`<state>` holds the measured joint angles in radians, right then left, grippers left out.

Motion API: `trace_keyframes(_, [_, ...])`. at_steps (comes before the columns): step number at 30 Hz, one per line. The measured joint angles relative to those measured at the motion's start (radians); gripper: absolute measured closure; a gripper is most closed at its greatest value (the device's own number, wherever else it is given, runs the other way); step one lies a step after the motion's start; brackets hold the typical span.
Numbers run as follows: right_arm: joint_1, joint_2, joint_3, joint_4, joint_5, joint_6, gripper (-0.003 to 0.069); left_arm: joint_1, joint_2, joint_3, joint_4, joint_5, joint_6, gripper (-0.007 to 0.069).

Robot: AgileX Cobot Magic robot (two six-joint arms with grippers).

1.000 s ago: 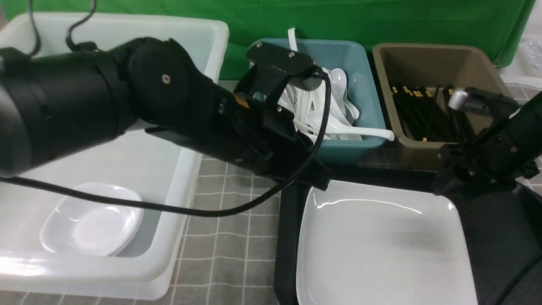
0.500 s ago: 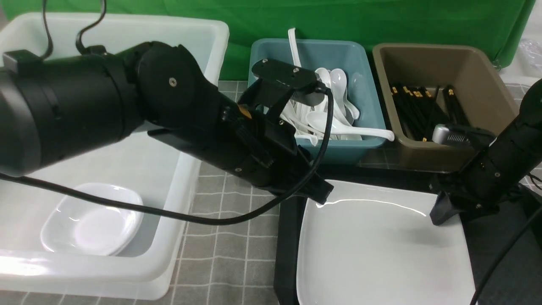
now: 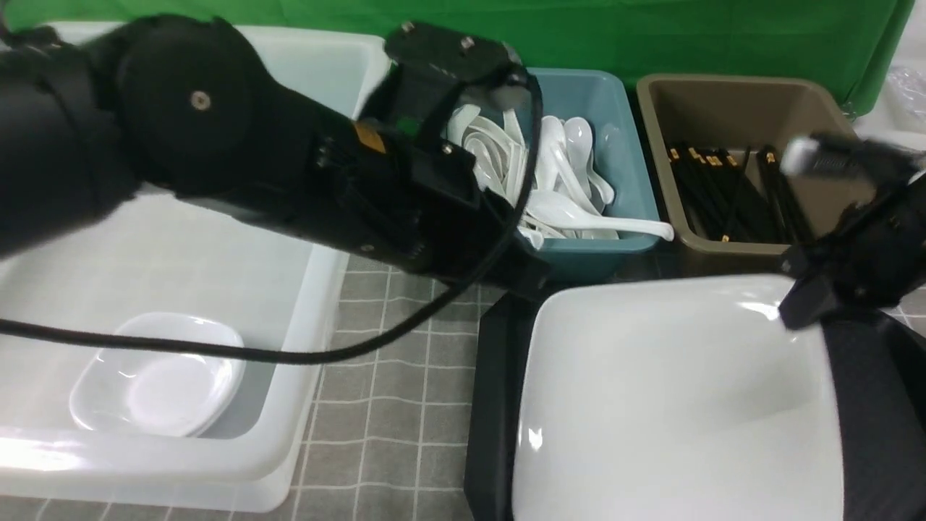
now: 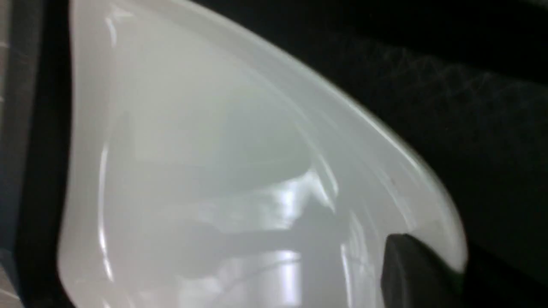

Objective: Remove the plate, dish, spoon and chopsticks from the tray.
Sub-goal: Use the right arm to put the plate into the large storage box on the left

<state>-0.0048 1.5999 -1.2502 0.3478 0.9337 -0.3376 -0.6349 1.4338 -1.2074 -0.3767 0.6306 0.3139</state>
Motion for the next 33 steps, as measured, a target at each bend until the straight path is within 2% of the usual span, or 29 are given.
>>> trace_keyframes(7, [0.000, -0.217, 0.002, 0.024, -0.031, -0.001, 0.0607, 0.005, -0.058, 0.000, 0.278, 0.009, -0.249, 0.0622])
trace_keyframes(11, [0.000, -0.259, -0.023, 0.095, -0.038, -0.019, 0.0607, 0.047, -0.071, 0.000, 0.307, 0.035, -0.314, 0.0622])
trace_keyframes(15, [0.045, -0.255, -0.142, 0.167, -0.040, -0.026, 0.0607, 0.199, -0.091, 0.000, 0.306, 0.066, -0.339, 0.0622])
trace_keyframes(18, [0.121, -0.222, -0.244, 0.184, -0.076, -0.025, 0.0607, 0.310, -0.115, 0.000, 0.303, 0.094, -0.326, 0.0622])
trace_keyframes(24, [0.354, 0.007, -0.548, 0.214, -0.256, 0.000, 0.0607, 0.543, -0.222, 0.000, 0.289, 0.109, -0.305, 0.0622])
trace_keyframes(29, [0.473, 0.240, -0.777, 0.218, -0.383, 0.050, 0.0607, 0.646, -0.276, 0.000, 0.257, 0.122, -0.287, 0.0622])
trace_keyframes(33, [0.551, 0.456, -0.979, 0.219, -0.458, 0.071, 0.0607, 0.690, -0.285, -0.001, 0.230, 0.152, -0.272, 0.0622])
